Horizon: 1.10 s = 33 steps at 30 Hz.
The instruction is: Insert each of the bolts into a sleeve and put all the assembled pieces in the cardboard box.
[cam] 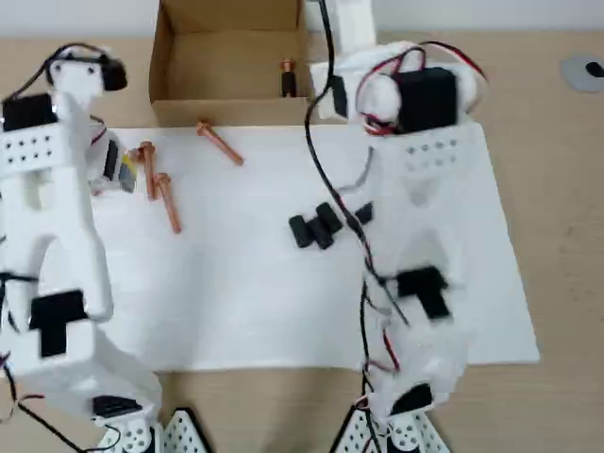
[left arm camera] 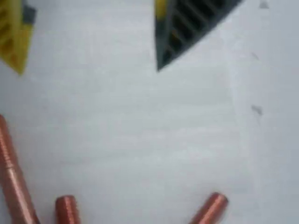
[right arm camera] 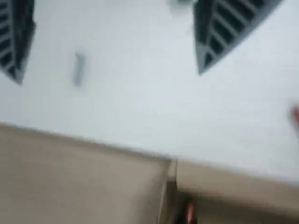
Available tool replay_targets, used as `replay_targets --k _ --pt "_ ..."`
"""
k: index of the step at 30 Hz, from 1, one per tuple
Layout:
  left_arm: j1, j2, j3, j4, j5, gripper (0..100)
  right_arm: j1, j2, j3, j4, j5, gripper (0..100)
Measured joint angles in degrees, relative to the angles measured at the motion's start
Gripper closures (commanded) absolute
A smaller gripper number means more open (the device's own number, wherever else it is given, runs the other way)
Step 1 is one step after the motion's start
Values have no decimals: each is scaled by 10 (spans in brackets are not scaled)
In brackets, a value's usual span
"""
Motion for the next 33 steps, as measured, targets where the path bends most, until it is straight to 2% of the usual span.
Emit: replay_targets --k 7,14,19,22,33 --pt "-22 46 -42 -4 -228 801 11 -283 440 -16 83 717" --pt "-48 93 -42 -85 -310 802 92 -490 757 -137 170 717" --pt "-48 145 -42 -120 -326 803 167 -596 833 -159 238 717" --pt "-48 162 -42 -124 -329 803 198 -636 847 -159 251 717" --pt "-42 184 -85 -164 -331 804 213 -681 849 -140 256 717"
